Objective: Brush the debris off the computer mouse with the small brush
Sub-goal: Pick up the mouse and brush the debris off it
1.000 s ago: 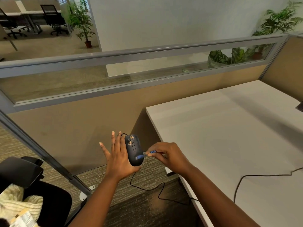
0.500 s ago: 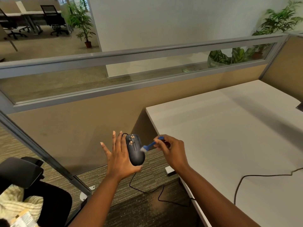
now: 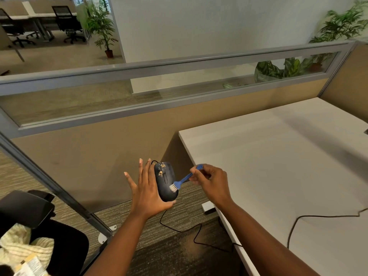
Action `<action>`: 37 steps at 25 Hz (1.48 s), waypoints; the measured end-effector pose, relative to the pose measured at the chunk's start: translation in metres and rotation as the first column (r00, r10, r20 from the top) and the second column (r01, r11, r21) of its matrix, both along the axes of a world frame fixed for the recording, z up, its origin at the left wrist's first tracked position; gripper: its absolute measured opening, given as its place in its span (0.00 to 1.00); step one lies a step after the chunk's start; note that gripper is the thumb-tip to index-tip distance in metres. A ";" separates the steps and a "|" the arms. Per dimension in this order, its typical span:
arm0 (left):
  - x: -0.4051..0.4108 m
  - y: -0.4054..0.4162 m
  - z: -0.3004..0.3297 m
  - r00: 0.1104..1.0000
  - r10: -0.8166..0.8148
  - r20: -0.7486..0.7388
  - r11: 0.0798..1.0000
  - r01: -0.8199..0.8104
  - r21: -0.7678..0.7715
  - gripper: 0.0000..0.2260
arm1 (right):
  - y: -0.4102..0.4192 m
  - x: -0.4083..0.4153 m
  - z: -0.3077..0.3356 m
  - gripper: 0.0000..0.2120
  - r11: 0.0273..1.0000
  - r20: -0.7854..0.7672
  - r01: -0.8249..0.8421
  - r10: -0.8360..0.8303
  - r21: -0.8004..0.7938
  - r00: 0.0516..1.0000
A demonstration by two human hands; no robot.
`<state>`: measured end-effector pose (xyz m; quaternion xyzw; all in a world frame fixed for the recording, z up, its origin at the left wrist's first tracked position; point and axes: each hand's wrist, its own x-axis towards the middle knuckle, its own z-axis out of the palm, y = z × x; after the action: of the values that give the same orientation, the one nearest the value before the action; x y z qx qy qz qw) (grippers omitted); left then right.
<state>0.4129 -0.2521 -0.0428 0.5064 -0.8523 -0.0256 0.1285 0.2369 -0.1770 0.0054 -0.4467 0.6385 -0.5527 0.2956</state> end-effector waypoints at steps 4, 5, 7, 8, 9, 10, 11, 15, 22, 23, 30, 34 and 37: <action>0.001 0.001 0.001 0.999 -0.039 -0.014 0.999 0.039 -0.005 0.59 | -0.007 0.000 0.004 0.03 0.991 0.149 0.116 -0.106 -0.063 0.983; 0.001 0.001 0.000 0.998 -0.054 -0.011 0.999 0.054 -0.007 0.59 | -0.007 0.002 0.004 0.03 0.992 0.180 0.106 -0.094 -0.063 0.979; 0.002 0.002 -0.001 0.997 -0.080 -0.006 0.997 0.080 -0.009 0.59 | -0.009 0.003 0.003 0.03 0.988 0.179 0.142 -0.130 -0.053 0.975; 0.003 0.003 -0.002 0.996 -0.090 -0.003 0.996 0.090 -0.008 0.59 | -0.010 0.001 0.002 0.02 0.981 0.173 0.186 -0.175 -0.049 0.969; 0.004 0.004 -0.002 0.995 -0.100 0.001 0.995 0.100 -0.007 0.59 | -0.011 -0.001 0.003 0.03 0.973 0.176 0.228 -0.217 -0.042 0.960; 0.005 0.004 -0.003 0.994 -0.111 0.006 0.994 0.111 -0.005 0.59 | -0.012 -0.003 0.003 0.03 0.966 0.196 0.255 -0.244 -0.032 0.950; 0.006 0.005 -0.004 0.992 -0.126 0.010 0.992 0.126 -0.002 0.59 | -0.014 -0.004 0.003 0.03 0.964 0.235 0.264 -0.253 -0.017 0.938; 0.006 0.008 -0.007 0.984 -0.178 0.010 0.984 0.178 0.001 0.58 | -0.020 0.002 0.004 0.05 0.974 0.378 0.218 -0.226 0.065 0.898; 0.013 0.010 -0.010 0.986 -0.164 -0.017 0.986 0.164 -0.002 0.58 | -0.016 -0.002 -0.001 0.03 0.947 0.272 0.306 -0.320 0.095 0.907; 0.013 0.011 -0.010 0.986 -0.168 -0.017 0.986 0.168 -0.002 0.57 | -0.016 -0.001 0.000 0.03 0.950 0.283 0.299 -0.312 0.087 0.907; 0.014 0.015 -0.011 0.981 -0.191 0.024 0.981 0.192 -0.014 0.58 | -0.022 0.011 0.003 0.06 0.978 0.250 0.188 -0.205 0.092 0.946; 0.017 0.015 -0.010 0.985 -0.175 0.003 0.984 0.175 -0.017 0.57 | -0.017 0.001 0.000 0.05 0.955 0.206 0.272 -0.291 0.117 0.934; 0.016 0.015 -0.009 0.981 -0.194 0.008 0.981 0.194 -0.017 0.57 | -0.019 0.004 0.005 0.03 0.966 0.265 0.245 -0.257 0.078 0.929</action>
<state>0.4288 -0.2370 -0.0520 0.4201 -0.8981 -0.0289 0.1271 0.2408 -0.1956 0.0102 -0.2746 0.6553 -0.6281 0.3174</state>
